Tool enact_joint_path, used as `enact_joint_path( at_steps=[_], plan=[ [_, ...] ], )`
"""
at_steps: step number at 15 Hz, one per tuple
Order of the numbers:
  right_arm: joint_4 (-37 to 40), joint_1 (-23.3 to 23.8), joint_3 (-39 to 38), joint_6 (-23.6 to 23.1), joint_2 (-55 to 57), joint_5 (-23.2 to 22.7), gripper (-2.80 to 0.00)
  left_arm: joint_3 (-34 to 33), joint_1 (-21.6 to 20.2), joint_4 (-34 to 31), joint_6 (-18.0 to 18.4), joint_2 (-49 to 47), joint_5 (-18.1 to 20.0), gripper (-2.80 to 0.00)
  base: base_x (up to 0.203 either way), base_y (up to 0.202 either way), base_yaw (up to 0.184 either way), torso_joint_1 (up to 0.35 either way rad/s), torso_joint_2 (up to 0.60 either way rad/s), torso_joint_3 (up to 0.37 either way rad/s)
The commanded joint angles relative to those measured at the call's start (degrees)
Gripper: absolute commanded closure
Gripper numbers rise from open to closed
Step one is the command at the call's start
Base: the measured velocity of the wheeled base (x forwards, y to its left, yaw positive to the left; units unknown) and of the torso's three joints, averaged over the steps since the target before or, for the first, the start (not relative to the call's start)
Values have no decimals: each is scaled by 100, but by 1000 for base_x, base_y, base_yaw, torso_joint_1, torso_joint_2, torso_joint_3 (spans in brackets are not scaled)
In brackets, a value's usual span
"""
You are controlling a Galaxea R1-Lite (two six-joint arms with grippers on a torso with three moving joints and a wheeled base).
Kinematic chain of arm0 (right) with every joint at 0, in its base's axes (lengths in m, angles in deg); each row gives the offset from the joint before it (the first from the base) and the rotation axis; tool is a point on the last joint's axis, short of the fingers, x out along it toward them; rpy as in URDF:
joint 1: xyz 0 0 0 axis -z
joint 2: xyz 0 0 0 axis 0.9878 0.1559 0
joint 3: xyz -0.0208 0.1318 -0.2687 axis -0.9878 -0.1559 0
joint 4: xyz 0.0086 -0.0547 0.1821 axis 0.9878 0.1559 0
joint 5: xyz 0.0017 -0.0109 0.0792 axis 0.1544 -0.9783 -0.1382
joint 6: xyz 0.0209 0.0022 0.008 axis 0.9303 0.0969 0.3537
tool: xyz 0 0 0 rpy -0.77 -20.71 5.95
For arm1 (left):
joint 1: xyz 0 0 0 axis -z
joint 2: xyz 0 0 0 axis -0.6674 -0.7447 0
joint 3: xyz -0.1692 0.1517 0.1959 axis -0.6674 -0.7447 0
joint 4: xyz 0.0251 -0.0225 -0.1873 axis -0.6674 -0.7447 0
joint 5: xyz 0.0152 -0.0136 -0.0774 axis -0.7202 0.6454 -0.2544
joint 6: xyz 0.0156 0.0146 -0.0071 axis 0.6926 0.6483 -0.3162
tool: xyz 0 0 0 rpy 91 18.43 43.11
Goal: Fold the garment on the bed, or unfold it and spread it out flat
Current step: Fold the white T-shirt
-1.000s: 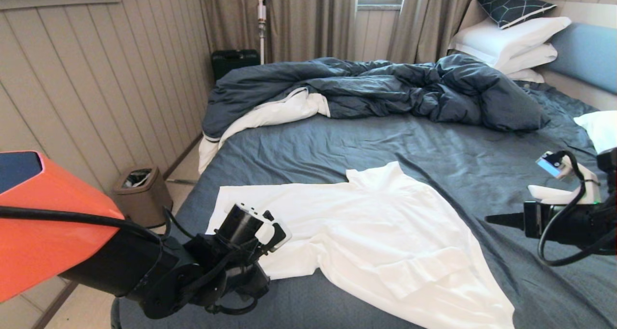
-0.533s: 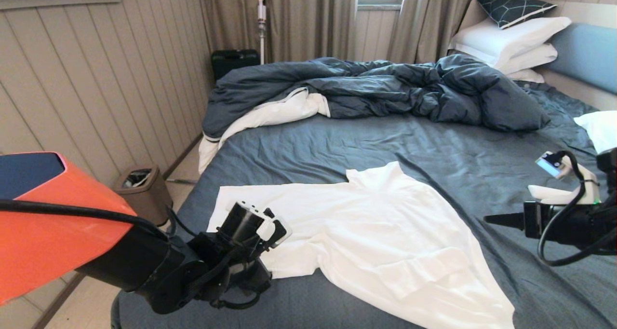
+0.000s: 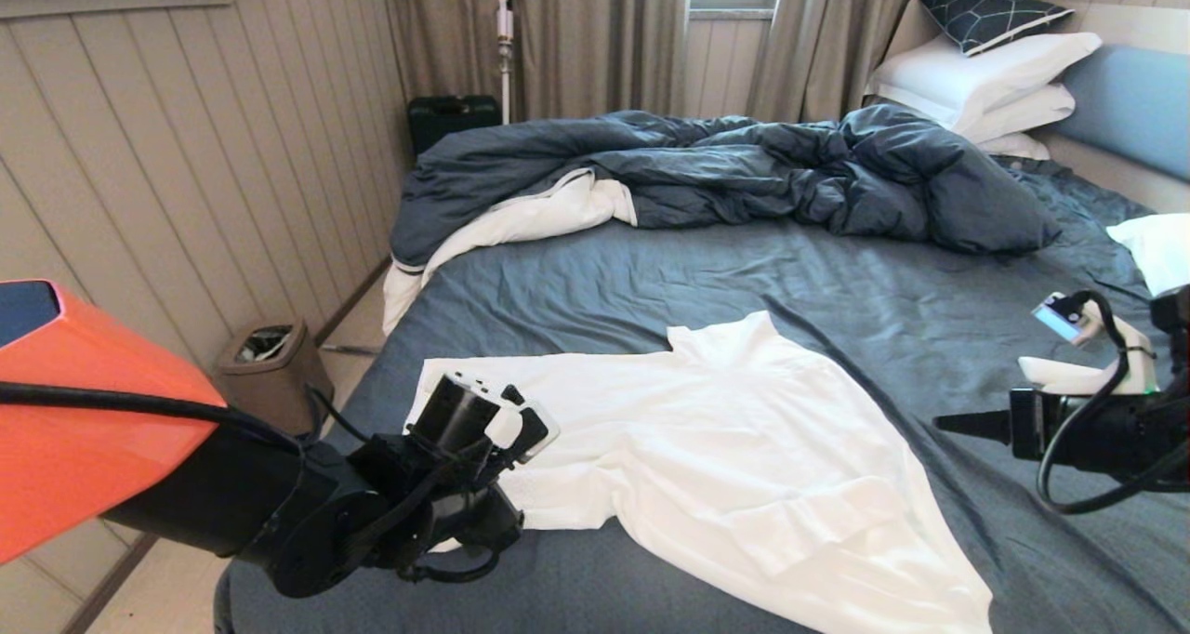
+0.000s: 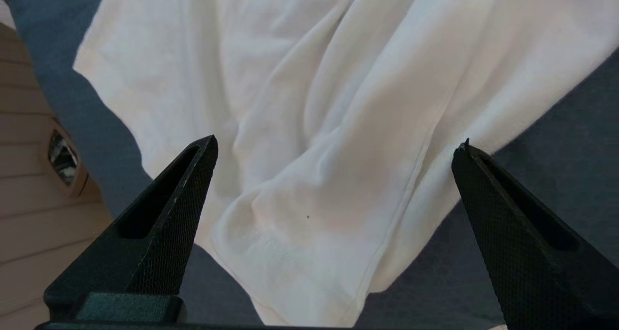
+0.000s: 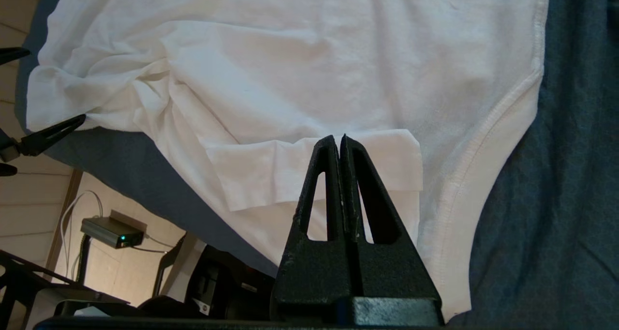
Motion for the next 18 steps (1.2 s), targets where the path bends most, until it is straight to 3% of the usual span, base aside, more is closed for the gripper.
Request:
enact_joint_path(
  at_steps=[1, 9, 13, 18],
  plan=[
    [-2, 3, -9, -7, 1, -20, 0, 38, 57, 18, 10, 47, -12, -280, 0, 0, 0, 0, 0, 0],
    [-11, 3, -9, -7, 19, -20, 0, 533, 146, 49, -31, -700, 7, -280, 0, 0, 0, 0, 0, 0],
    [-11, 3, -27, -51, 10, -29, 0, 318, 137, 129, -45, -704, 23, -280, 0, 0, 0, 0, 0, 0],
    [-2, 3, -36, -68, 10, -99, 0, 126, -245, 583, -29, -677, 120, -280, 0, 0, 0, 0, 0, 0]
  ],
)
